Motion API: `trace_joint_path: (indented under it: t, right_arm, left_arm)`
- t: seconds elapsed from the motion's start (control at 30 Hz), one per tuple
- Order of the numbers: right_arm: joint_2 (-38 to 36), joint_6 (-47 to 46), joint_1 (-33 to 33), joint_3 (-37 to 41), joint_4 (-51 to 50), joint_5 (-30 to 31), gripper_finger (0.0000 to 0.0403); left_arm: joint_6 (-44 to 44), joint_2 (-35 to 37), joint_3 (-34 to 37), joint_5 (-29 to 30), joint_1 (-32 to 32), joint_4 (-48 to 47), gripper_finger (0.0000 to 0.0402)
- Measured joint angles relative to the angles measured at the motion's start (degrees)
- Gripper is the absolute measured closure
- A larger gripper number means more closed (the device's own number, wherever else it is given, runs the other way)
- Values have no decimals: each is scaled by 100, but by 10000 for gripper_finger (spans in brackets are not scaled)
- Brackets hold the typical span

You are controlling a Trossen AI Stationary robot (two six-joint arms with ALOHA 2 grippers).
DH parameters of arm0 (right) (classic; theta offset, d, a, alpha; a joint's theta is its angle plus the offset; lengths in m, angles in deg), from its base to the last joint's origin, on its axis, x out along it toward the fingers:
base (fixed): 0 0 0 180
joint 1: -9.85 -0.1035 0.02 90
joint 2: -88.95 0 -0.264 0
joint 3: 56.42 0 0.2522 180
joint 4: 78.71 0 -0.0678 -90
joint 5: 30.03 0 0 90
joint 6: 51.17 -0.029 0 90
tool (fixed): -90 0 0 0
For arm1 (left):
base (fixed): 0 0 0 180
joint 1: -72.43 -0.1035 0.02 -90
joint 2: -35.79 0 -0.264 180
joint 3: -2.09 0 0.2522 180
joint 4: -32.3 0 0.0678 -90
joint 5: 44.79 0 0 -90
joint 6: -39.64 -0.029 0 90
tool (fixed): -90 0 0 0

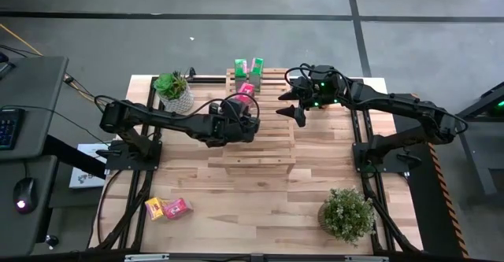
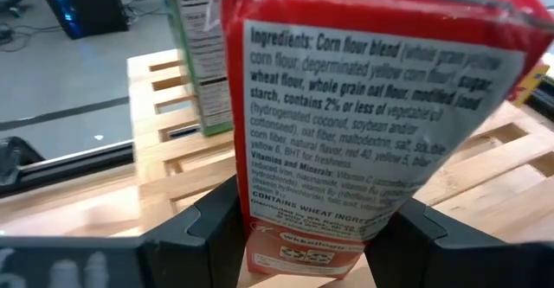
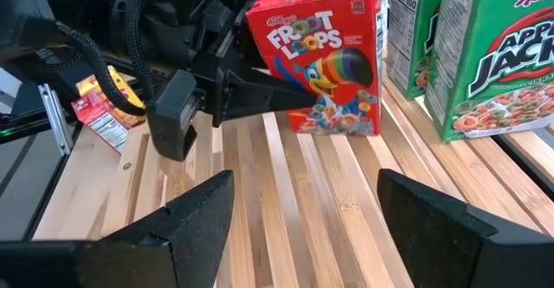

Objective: Stack cereal on shelf
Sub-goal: Put the top red cereal box on the shelf

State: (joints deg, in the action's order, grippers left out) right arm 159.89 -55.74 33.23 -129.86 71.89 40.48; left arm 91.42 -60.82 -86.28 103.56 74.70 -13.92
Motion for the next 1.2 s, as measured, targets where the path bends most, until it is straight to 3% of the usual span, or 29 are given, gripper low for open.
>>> trace_joint_path:
  t: [0.4,0.83,1.2]
  right_arm:
    - [0,-55,-17,0,-3,-2,126]
    - [0,-35,-17,-1,-6,-2,126]
    - [0,-35,-17,0,-5,-2,126]
  left_arm:
    - [62,102,4,227,-6,-221,217]
    - [57,102,4,312,-6,-278,121]
    - [-591,104,-422,310,-6,-289,110]
